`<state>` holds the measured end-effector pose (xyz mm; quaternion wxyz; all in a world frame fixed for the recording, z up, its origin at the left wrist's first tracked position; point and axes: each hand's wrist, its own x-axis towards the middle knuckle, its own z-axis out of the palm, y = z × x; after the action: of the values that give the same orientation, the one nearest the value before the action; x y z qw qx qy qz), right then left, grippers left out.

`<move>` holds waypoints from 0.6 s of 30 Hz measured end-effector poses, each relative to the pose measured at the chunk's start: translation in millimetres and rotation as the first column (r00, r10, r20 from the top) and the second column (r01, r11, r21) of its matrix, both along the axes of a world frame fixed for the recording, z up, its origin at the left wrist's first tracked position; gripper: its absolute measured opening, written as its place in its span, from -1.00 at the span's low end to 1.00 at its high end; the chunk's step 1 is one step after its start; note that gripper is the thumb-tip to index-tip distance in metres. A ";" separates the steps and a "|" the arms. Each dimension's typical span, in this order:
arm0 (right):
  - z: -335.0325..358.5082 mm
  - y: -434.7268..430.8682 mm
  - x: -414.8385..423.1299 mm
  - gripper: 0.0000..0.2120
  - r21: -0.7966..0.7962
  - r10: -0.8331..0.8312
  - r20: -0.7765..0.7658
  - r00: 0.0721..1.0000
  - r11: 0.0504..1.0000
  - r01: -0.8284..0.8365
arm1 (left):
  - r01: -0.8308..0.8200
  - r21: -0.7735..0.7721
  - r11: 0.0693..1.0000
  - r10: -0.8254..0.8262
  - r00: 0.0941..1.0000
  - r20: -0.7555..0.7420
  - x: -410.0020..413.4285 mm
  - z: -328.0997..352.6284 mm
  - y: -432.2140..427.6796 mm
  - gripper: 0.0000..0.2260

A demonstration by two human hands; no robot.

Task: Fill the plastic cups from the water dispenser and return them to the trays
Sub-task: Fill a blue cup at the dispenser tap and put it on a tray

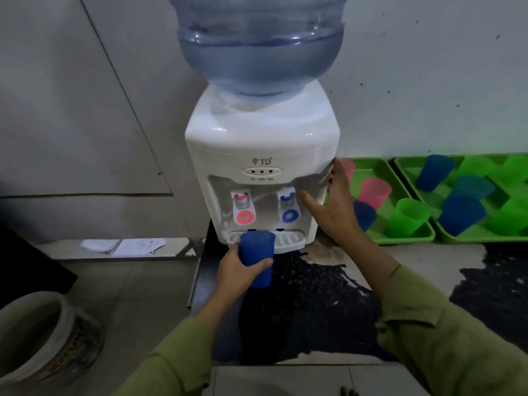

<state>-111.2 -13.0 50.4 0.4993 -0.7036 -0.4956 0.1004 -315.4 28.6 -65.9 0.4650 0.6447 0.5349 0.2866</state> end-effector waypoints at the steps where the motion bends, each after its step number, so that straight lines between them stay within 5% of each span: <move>1: -1.0 1.1 -1.1 -0.17 0.004 -0.014 -0.004 1.000 1.000 0.014 | -0.022 -0.005 1.000 0.022 1.000 -0.006 -5.0 -3.7 5.3 -0.38; 18: -24.6 4.3 -8.2 -0.33 0.057 -0.145 -0.039 0.989 0.988 0.147 | 0.074 0.065 0.995 -0.080 0.992 0.094 -3.5 1.9 61.5 -0.32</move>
<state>-119.4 -8.6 25.8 0.5347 -0.7208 -0.4368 0.0611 -319.0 90.1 -63.9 0.4808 0.6642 0.4774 0.3157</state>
